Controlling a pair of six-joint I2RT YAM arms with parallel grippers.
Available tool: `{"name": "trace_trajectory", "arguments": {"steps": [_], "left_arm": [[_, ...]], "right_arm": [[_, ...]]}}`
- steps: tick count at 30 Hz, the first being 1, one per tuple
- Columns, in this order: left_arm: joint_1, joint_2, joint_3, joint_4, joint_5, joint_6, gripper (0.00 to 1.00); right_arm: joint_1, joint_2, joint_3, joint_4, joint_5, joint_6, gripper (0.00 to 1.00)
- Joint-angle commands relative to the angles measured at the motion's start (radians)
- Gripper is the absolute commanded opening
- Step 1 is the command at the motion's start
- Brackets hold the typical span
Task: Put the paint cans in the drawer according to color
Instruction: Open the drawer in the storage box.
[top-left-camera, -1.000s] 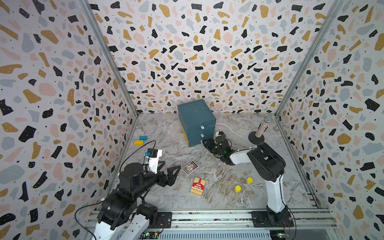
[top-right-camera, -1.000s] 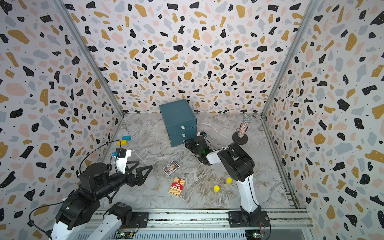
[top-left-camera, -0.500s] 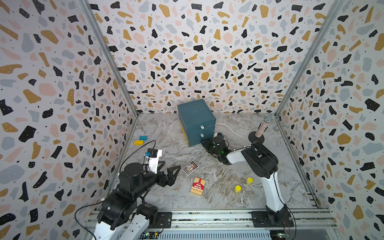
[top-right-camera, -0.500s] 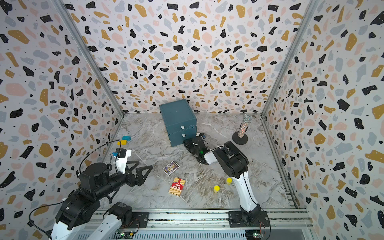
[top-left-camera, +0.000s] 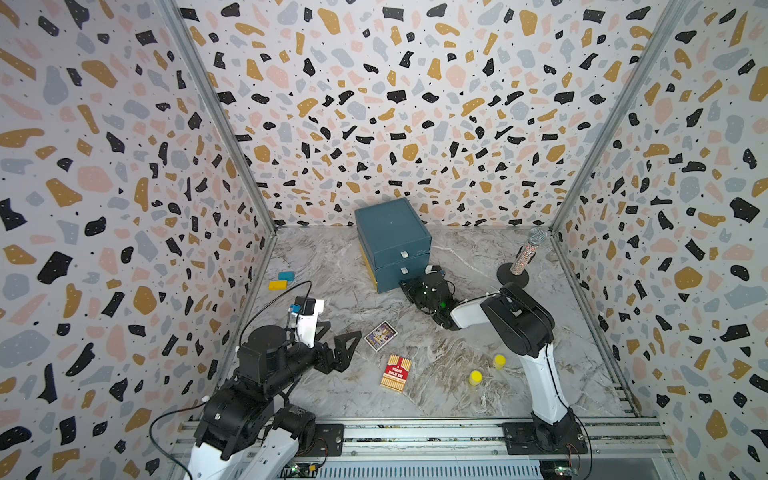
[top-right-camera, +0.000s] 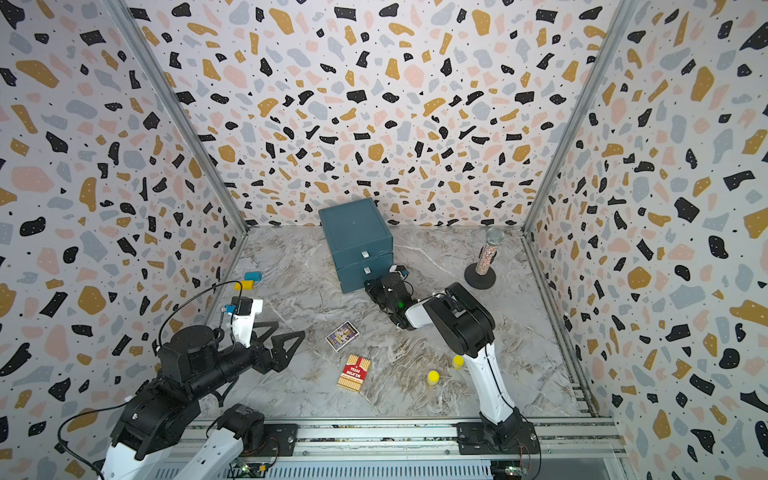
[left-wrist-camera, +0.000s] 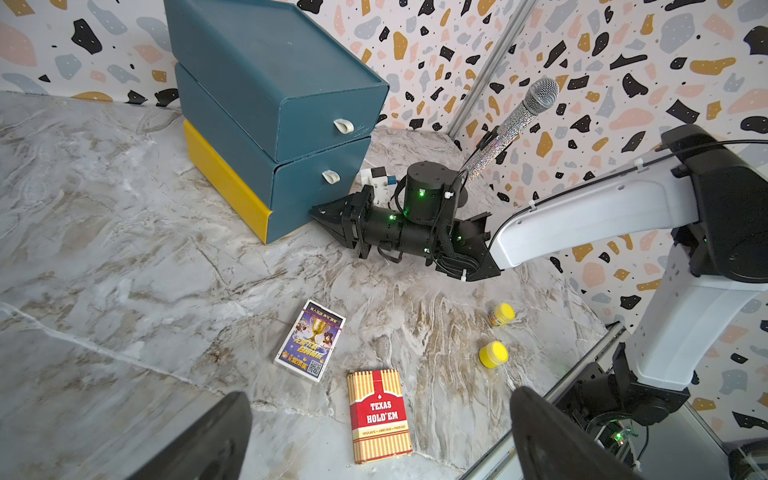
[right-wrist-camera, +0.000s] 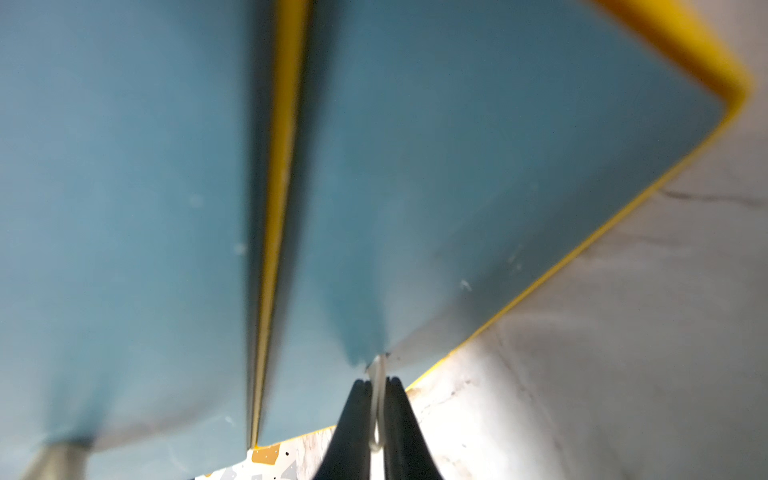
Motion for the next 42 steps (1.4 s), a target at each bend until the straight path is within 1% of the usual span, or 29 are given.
{"name": "trace_trajectory", "arguments": {"steps": [1, 4, 5, 12, 18, 30, 32, 37, 42], "left_arm": [[0.005, -0.009, -0.008, 0.040, 0.005, 0.018, 1.00], [0.004, -0.010, -0.008, 0.040, 0.003, 0.018, 1.00], [0.005, -0.009, -0.008, 0.040, 0.003, 0.018, 1.00], [0.005, -0.009, -0.008, 0.040, 0.002, 0.018, 1.00], [0.005, -0.010, -0.008, 0.040, 0.002, 0.018, 1.00], [0.005, -0.009, -0.007, 0.041, 0.000, 0.018, 1.00], [0.005, -0.010, -0.007, 0.040, 0.000, 0.018, 1.00], [0.007, -0.010, -0.008, 0.040, -0.001, 0.017, 1.00], [0.007, -0.010, -0.008, 0.040, -0.002, 0.018, 1.00]], "right_arm": [[0.001, -0.007, 0.015, 0.001, 0.021, -0.003, 0.09], [0.002, -0.008, 0.008, -0.003, 0.025, -0.004, 0.01], [0.002, -0.010, 0.003, -0.006, 0.027, -0.003, 0.00], [0.005, -0.052, -0.064, -0.006, 0.039, 0.005, 0.00], [0.006, -0.087, -0.137, 0.029, 0.033, 0.049, 0.00], [0.016, -0.258, -0.359, 0.027, 0.004, 0.058, 0.00], [0.017, -0.278, -0.380, 0.004, -0.009, 0.059, 0.00], [0.023, -0.312, -0.444, 0.024, -0.020, 0.073, 0.00], [0.034, -0.384, -0.492, -0.011, -0.016, 0.054, 0.00]]}}
